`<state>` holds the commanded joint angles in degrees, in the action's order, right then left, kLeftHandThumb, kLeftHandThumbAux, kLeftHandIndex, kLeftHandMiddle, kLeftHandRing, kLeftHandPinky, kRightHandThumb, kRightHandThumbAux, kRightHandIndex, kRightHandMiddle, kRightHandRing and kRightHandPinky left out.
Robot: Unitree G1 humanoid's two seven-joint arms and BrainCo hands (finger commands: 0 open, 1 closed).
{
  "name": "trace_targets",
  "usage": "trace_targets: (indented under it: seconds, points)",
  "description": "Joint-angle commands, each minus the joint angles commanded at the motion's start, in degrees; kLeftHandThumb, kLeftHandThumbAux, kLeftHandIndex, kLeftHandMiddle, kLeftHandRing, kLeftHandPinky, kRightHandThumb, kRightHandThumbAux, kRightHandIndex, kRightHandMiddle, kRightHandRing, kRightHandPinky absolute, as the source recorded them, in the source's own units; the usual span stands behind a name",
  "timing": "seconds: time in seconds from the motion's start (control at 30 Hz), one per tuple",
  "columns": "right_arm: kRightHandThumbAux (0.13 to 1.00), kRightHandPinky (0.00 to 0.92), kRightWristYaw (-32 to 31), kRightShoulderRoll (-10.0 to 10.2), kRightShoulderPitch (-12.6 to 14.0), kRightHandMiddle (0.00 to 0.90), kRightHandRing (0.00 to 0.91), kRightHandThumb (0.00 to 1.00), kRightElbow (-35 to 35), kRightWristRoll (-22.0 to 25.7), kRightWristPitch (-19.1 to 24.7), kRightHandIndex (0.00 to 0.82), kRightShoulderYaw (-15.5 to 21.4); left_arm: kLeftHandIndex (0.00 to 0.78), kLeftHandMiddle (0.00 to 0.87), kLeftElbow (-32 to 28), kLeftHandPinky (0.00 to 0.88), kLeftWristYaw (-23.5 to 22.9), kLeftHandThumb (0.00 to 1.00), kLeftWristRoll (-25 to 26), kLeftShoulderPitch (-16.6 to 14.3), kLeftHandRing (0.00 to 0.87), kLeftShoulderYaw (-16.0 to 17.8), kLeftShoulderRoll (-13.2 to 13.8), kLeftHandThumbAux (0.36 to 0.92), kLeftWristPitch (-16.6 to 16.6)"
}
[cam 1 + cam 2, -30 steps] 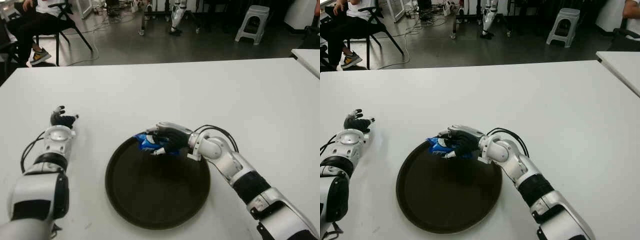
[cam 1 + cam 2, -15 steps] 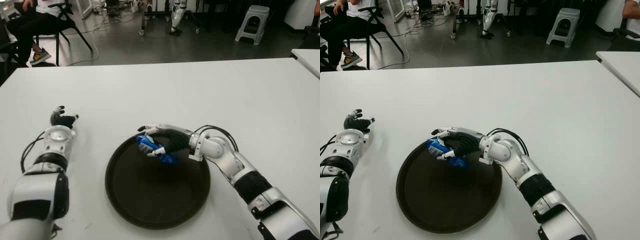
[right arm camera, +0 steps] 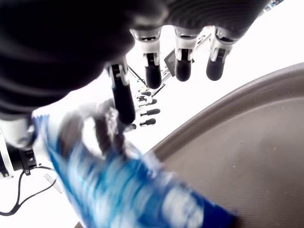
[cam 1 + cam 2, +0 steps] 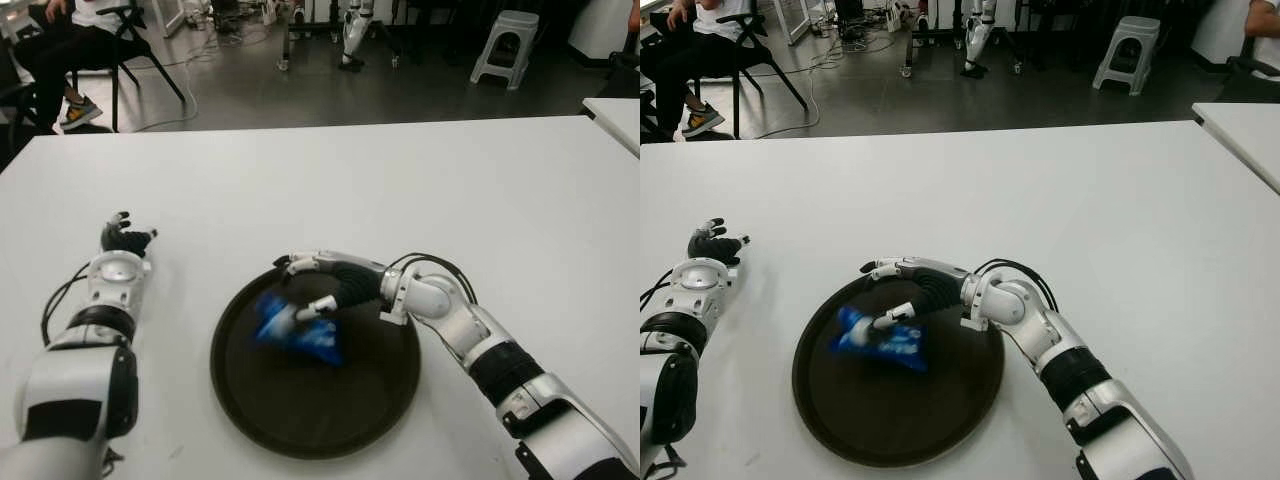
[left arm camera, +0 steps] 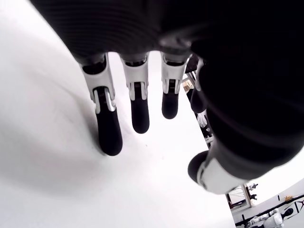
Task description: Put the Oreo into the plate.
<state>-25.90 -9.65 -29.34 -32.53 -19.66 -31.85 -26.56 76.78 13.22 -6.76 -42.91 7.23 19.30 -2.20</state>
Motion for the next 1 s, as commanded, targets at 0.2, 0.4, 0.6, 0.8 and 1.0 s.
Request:
trace_targets:
  seconds: [0.2,0.4,0.6,0.8,1.0]
  points:
    - [0.337,0.005,0.7,0.7,-1.2,0.003,0.001,0.0,-4.6,-0.3,-2.8,0.0,-0.4,0.074,0.125,0.0,0.123,0.1,0.258,0.1,-0.1,0.141,0.1,0.0,0.752,0.2]
    - [0.313,0.0,0.9,0.8,-2.2,0.0,0.0,0.0,-7.3,-0.9,-5.3,0.0,-0.6,0.075,0.126,0.0,0.123,0.2,0.264,0.1,-0.2,0.143,0.0,-0.1,0.751,0.4]
    - [0.316,0.0,1.1,1.0,-2.8,0.0,0.0,0.0,-9.2,-1.0,-6.7,0.0,-0.5,0.076,0.126,-0.1,0.12,0.4,0.282,0.1,-0.2,0.14,0.0,-0.1,0.749,0.4]
    - [0.325,0.0,2.0,1.3,-3.1,0.0,0.0,0.0,-10.6,-1.4,-7.7,0.0,-0.5,0.071,0.127,-0.1,0.134,0.3,0.288,0.2,-0.1,0.141,0.1,0.0,0.747,0.1]
    - [0.323,0.0,2.9,1.4,-3.5,0.0,0.0,0.0,-11.7,-2.0,-8.5,0.0,-0.5,0.064,0.122,-0.1,0.133,0.1,0.285,0.3,0.0,0.138,0.1,-0.1,0.749,-0.1]
